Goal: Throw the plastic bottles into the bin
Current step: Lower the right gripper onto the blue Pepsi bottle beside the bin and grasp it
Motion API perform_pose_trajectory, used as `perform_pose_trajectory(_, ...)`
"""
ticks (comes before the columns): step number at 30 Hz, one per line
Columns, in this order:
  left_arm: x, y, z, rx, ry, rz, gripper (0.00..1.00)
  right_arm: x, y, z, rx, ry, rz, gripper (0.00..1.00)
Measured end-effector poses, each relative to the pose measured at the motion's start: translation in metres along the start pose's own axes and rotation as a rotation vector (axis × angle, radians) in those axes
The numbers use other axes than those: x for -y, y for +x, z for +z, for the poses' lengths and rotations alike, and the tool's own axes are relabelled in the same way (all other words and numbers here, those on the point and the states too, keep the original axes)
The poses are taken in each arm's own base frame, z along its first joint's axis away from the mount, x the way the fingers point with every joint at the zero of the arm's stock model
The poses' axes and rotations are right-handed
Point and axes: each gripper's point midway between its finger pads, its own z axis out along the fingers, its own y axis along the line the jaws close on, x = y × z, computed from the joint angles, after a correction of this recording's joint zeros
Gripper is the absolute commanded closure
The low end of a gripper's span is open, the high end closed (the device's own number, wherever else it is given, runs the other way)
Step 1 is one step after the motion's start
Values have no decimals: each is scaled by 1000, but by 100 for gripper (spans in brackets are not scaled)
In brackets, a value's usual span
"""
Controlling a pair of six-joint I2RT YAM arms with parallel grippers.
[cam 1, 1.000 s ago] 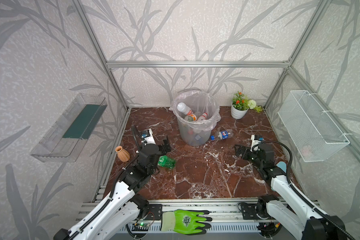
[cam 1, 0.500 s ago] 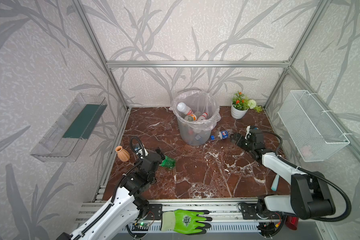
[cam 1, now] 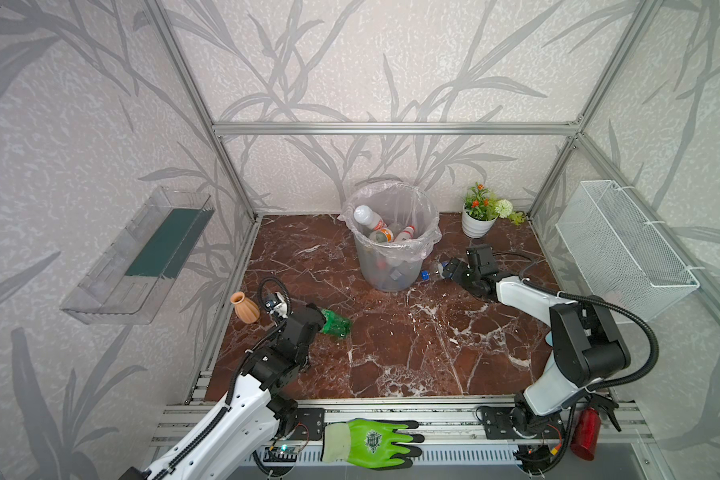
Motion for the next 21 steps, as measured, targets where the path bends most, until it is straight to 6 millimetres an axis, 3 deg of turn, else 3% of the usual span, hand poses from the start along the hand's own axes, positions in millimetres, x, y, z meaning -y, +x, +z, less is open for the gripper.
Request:
perform_pose_trajectory(7, 1, 5, 2, -22, 3, 23, 1, -10, -16, 20, 18, 33, 54, 1)
perform_pose_trajectory(12, 1, 8, 2, -32, 10, 33, 1, -8, -14, 36, -2, 75, 49, 2)
perform_pose_trajectory(21, 0, 9, 0, -30, 23, 25, 1, -13, -26, 59, -16, 119, -80, 28)
